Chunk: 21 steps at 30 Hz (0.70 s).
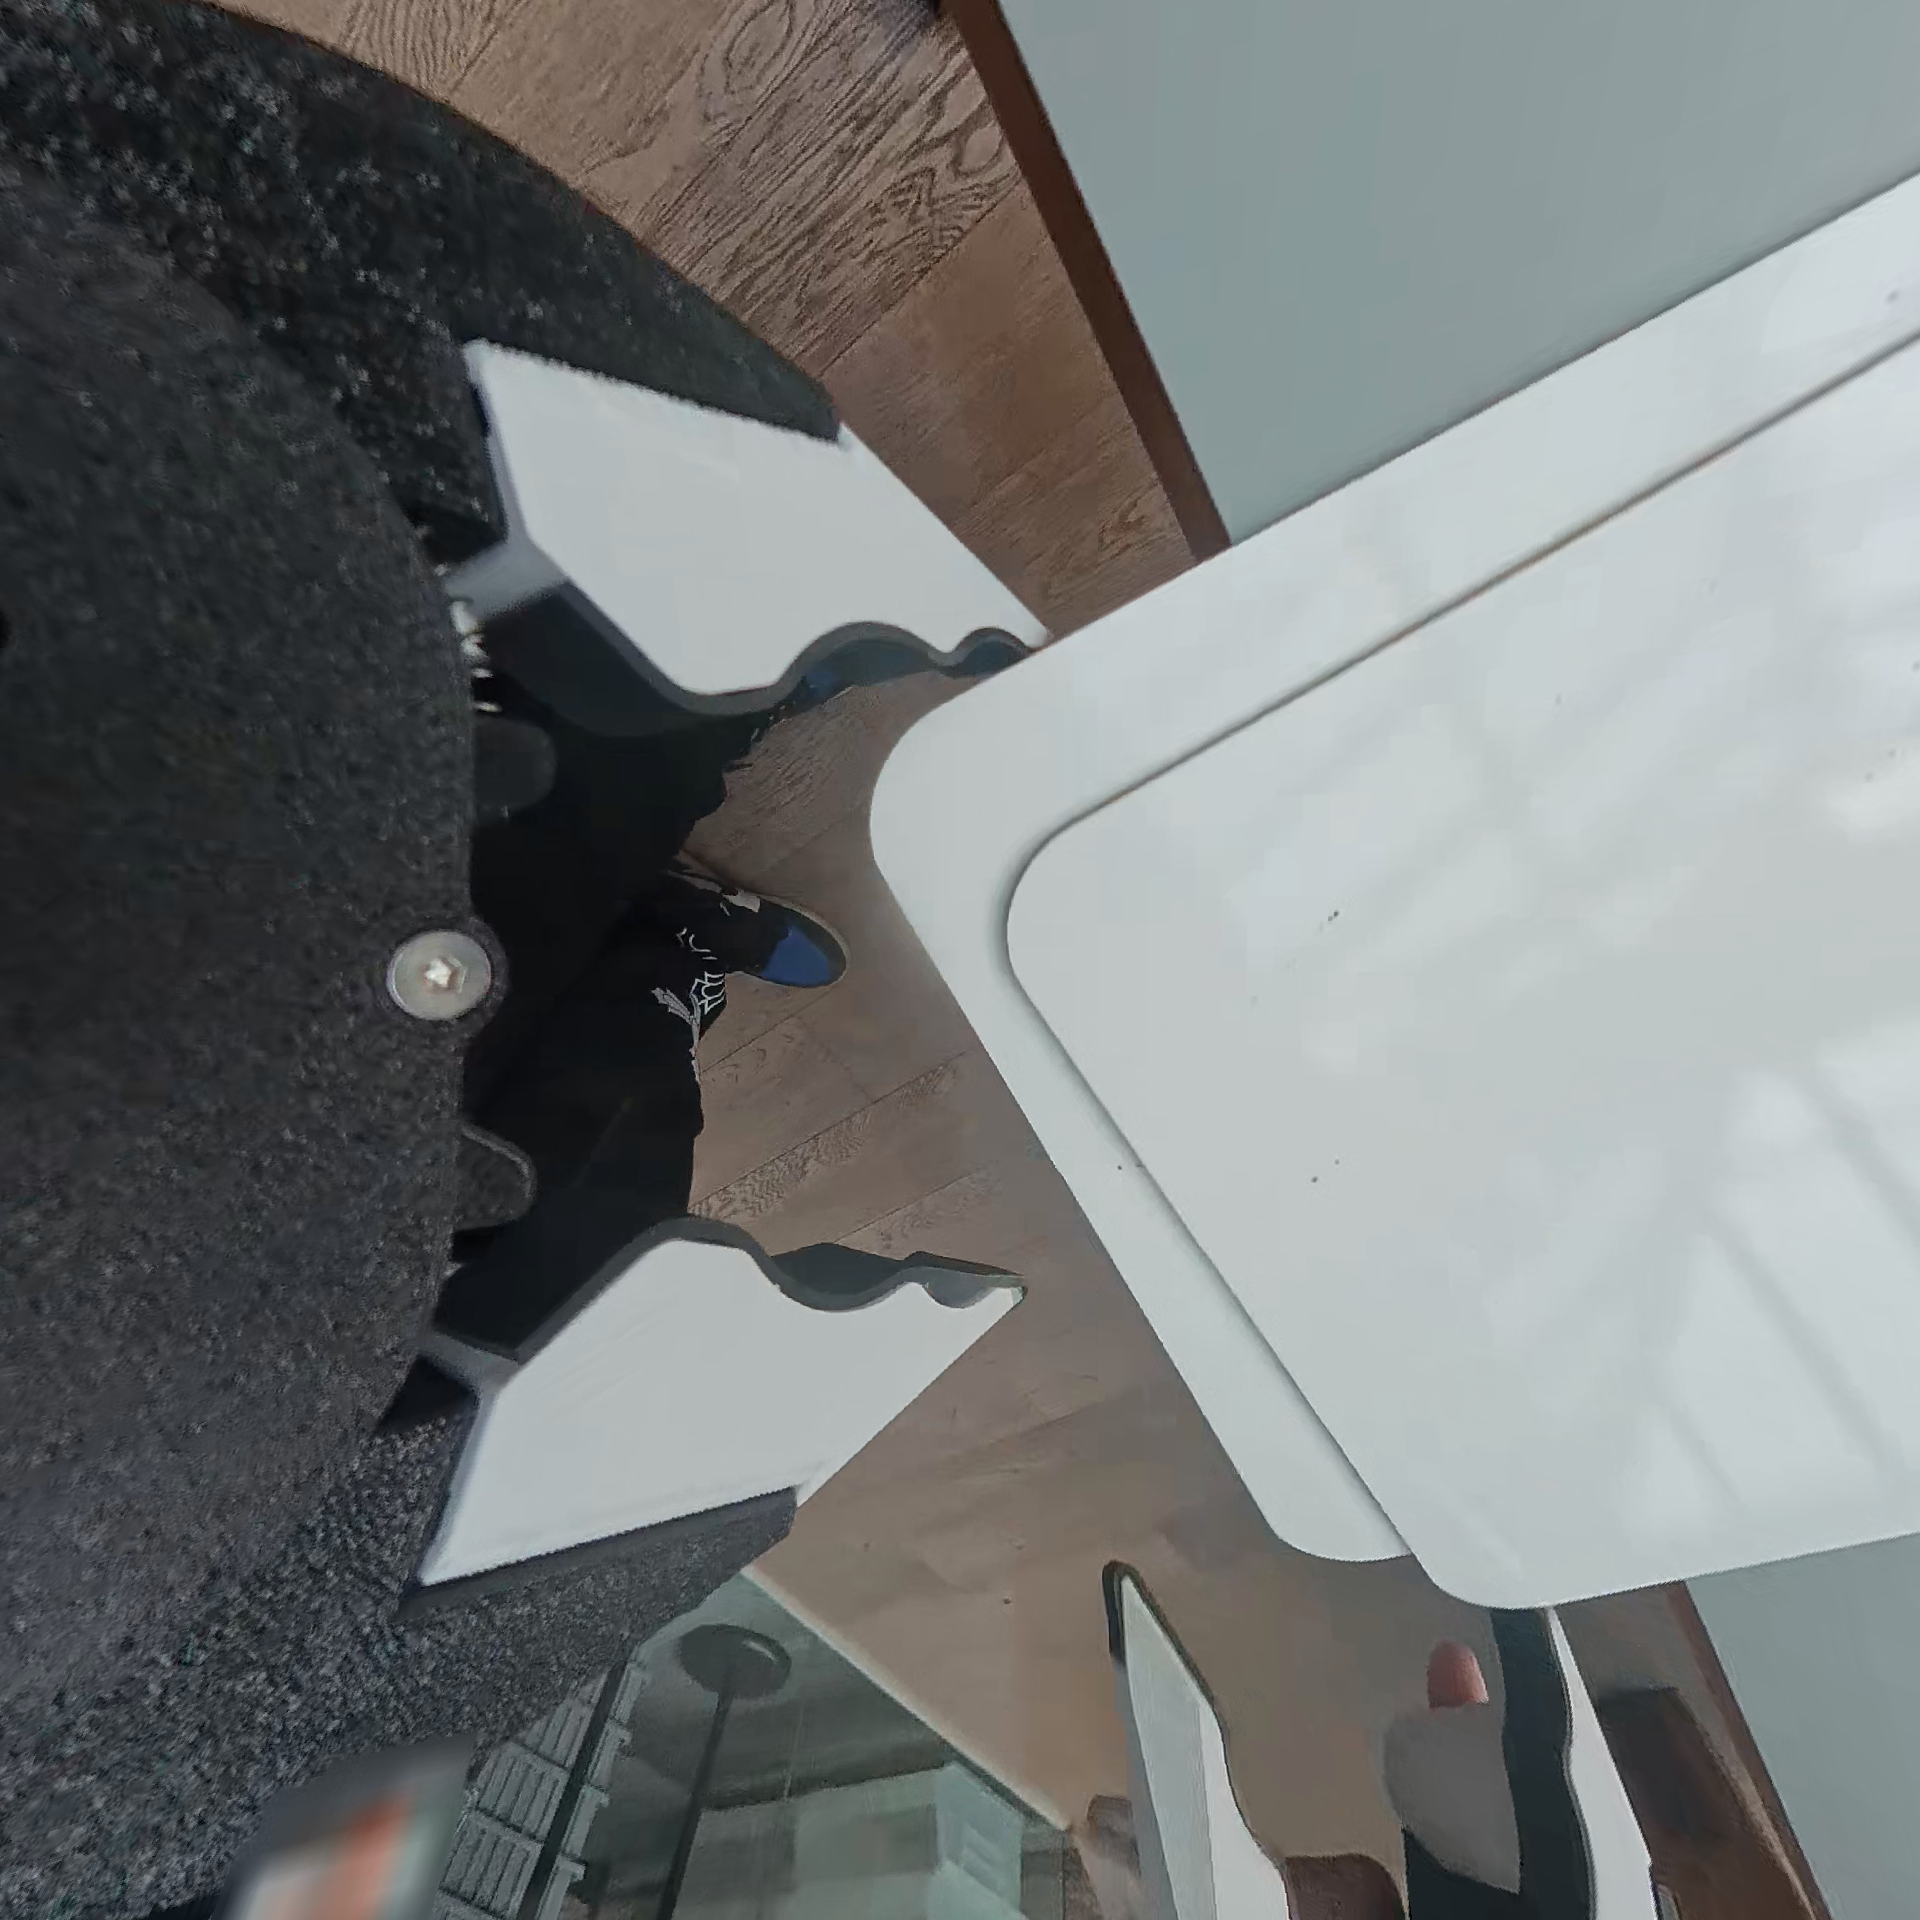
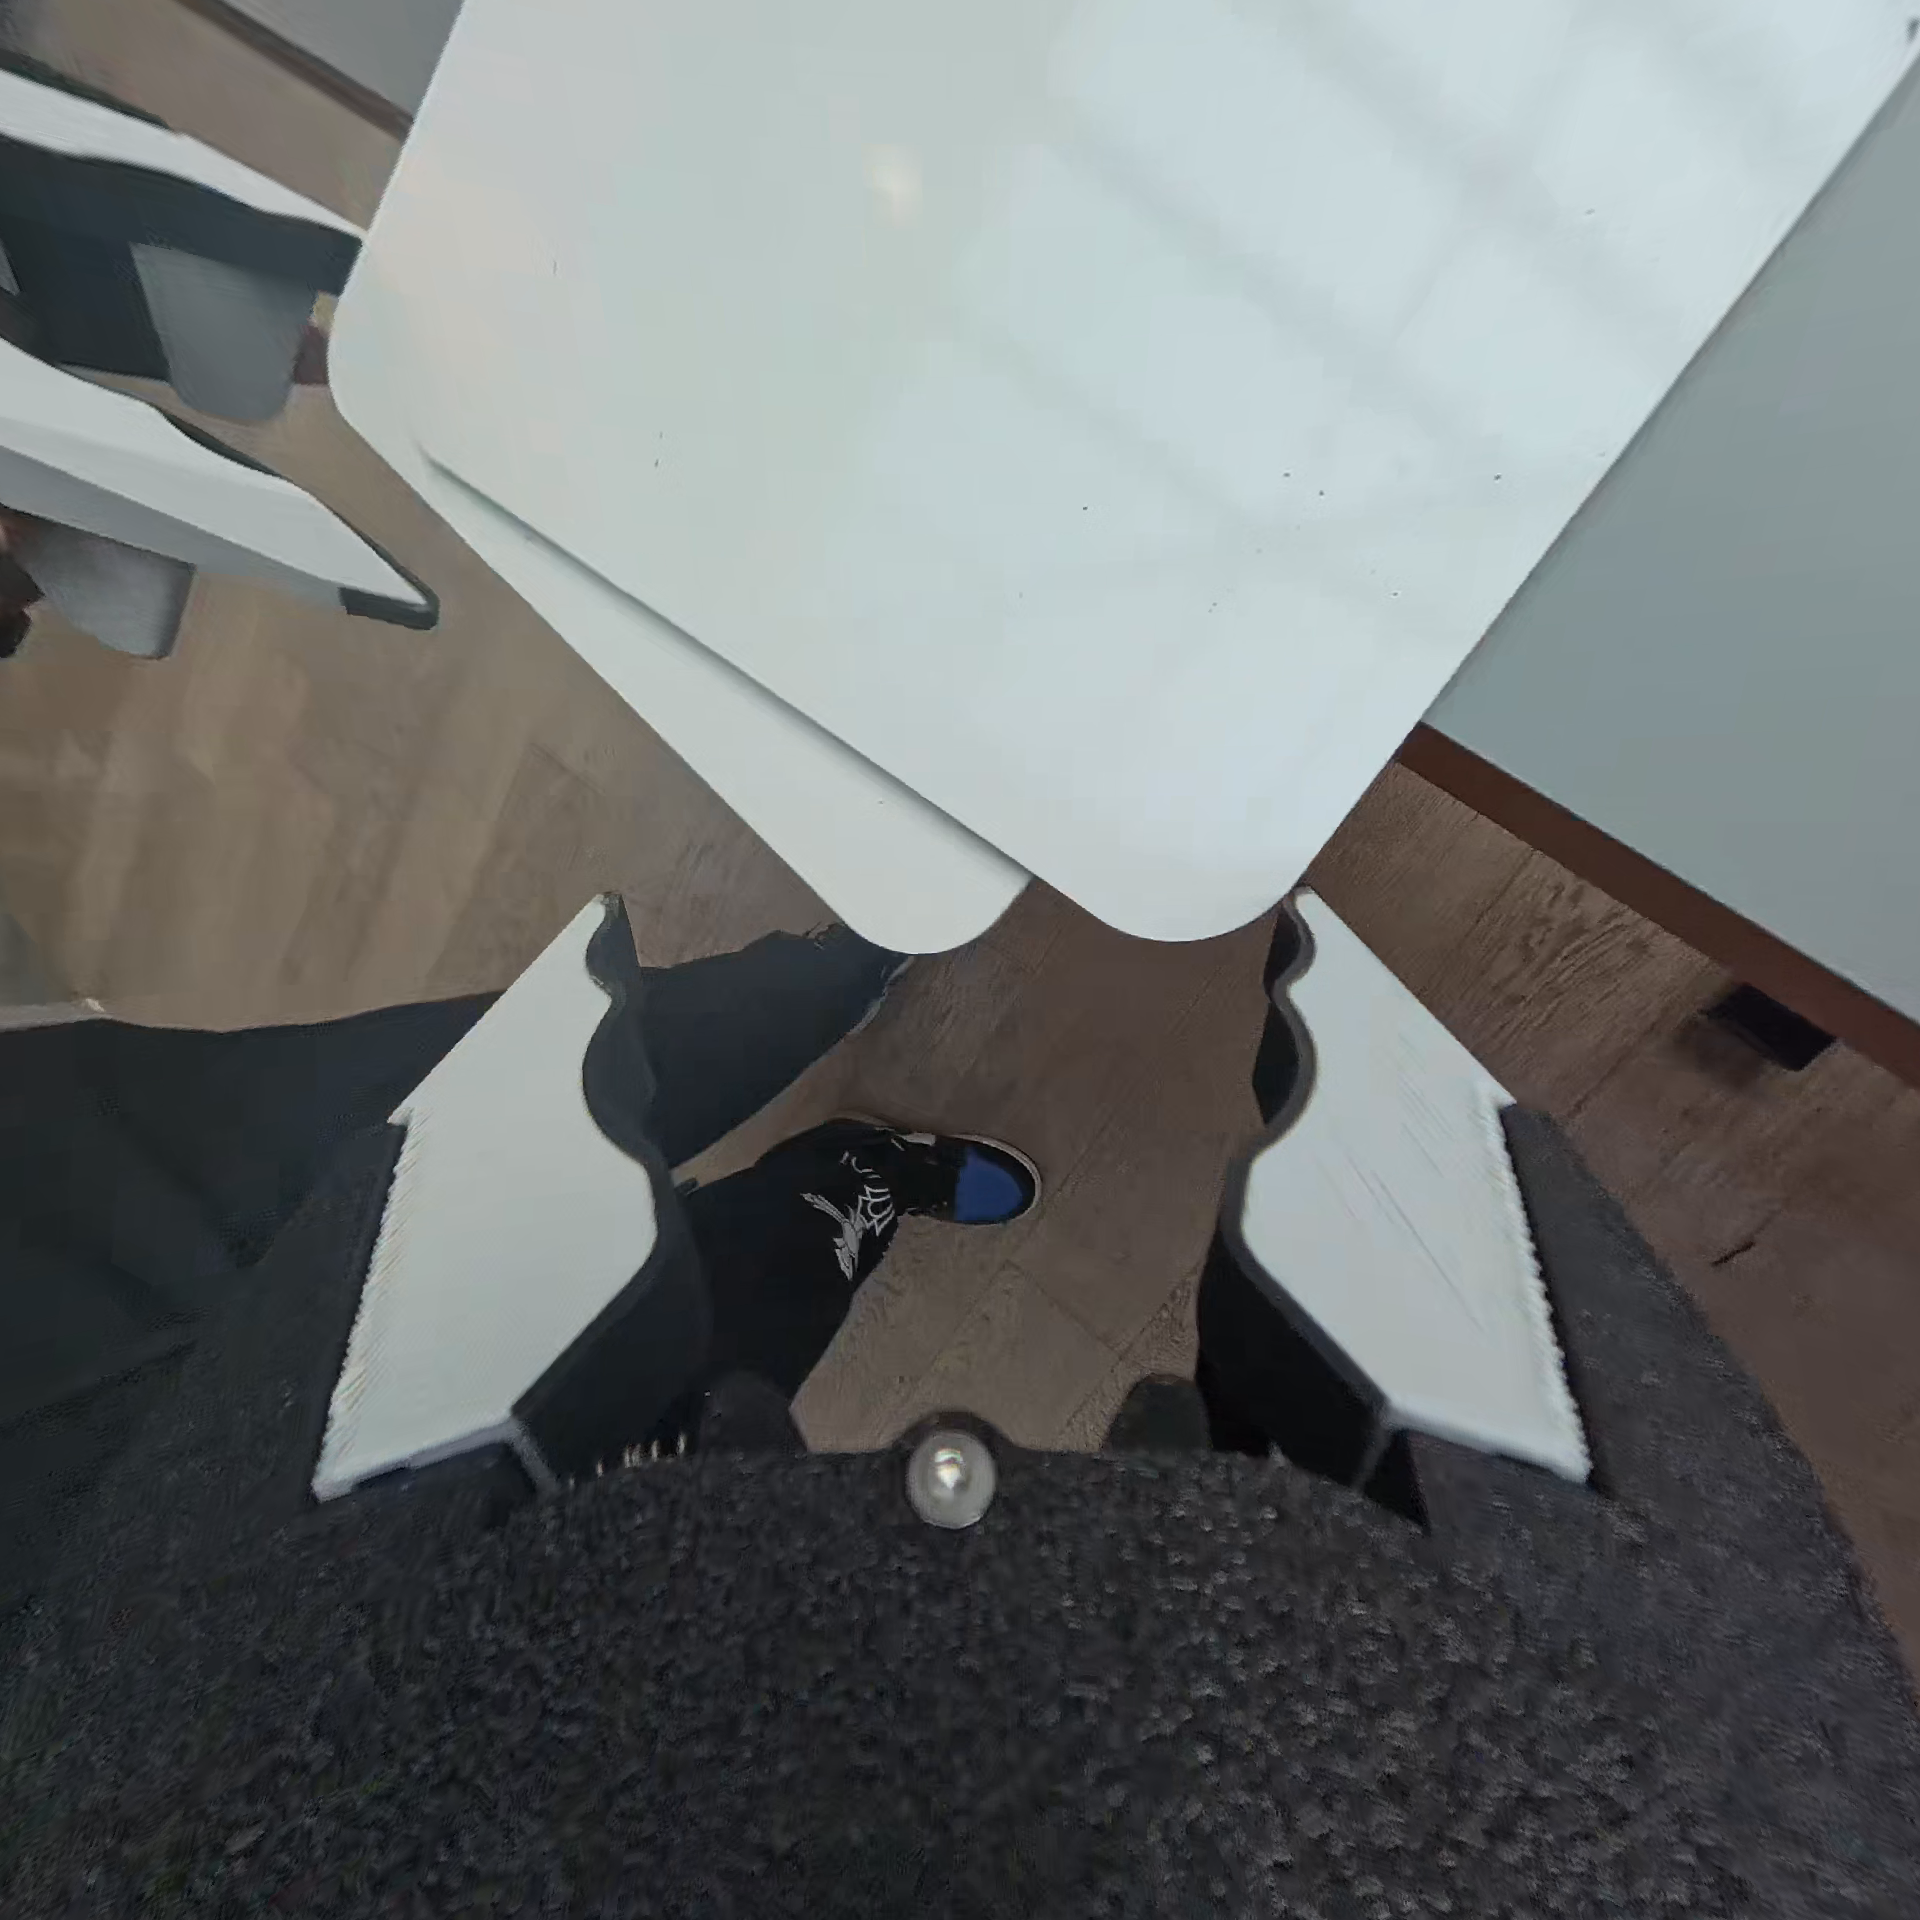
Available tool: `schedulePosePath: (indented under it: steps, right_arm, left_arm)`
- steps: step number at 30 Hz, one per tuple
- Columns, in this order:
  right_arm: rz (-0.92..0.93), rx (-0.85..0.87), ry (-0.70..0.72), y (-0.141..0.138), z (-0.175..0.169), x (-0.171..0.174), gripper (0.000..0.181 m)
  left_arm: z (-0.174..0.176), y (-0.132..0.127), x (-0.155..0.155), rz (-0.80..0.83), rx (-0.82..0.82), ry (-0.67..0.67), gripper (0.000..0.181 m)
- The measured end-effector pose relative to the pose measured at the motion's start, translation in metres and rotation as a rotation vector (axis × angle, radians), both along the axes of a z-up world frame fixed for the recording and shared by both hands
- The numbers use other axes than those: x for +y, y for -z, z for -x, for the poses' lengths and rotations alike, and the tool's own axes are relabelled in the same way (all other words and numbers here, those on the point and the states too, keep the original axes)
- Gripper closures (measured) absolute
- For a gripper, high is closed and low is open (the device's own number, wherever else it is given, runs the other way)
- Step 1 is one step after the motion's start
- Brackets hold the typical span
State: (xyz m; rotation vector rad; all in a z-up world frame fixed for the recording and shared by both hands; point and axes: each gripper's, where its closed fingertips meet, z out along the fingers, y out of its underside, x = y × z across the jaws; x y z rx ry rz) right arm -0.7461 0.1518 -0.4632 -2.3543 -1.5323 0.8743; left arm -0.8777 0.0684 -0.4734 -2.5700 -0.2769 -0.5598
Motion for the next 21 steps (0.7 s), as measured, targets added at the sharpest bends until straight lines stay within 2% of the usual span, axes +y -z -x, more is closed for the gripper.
schedulePosePath:
  steps: [2, 4, 7, 10, 14, 16, 18, 19, 21]
  right_arm:
    - [-0.038, -0.028, -0.056, 0.0, 0.004, -0.009, 0.066]
    - [-0.081, -0.048, -0.068, 0.002, 0.005, -0.014, 0.064]
    - [-0.029, 0.002, 0.02, -0.002, 0.004, -0.012, 0.071]
    - [0.113, 0.126, 0.218, -0.012, 0.0, 0.0, 0.079]
    - [0.482, 0.396, 0.63, -0.015, 0.006, 0.011, 0.093]
    - [0.672, 0.56, 0.842, -0.013, 0.017, 0.014, 0.102]
    - [0.8, 0.713, 0.971, -0.013, 0.032, 0.015, 0.112]
    - [0.828, 0.765, 1.014, -0.012, 0.038, 0.015, 0.124]
    - [0.849, 0.825, 1.091, -0.006, 0.045, 0.019, 0.163]
  left_arm:
    - [-0.013, -0.001, 0.002, 0.007, -0.013, 0.041, 0.073]
    - [-0.017, 0.001, 0.002, 0.019, 0.02, 0.058, 0.068]
    - [-0.015, -0.002, 0.003, 0.002, -0.032, 0.02, 0.08]
    - [-0.002, -0.005, 0.001, -0.024, -0.127, -0.073, 0.091]
    - [0.02, -0.016, 0.006, -0.088, -0.321, -0.254, 0.106]
    - [0.028, -0.019, 0.006, -0.109, -0.326, -0.287, 0.108]
    - [0.031, -0.022, 0.003, -0.114, -0.302, -0.284, 0.108]
    - [0.032, -0.024, 0.0, -0.113, -0.289, -0.28, 0.108]
    - [0.035, -0.029, -0.005, -0.115, -0.262, -0.269, 0.11]
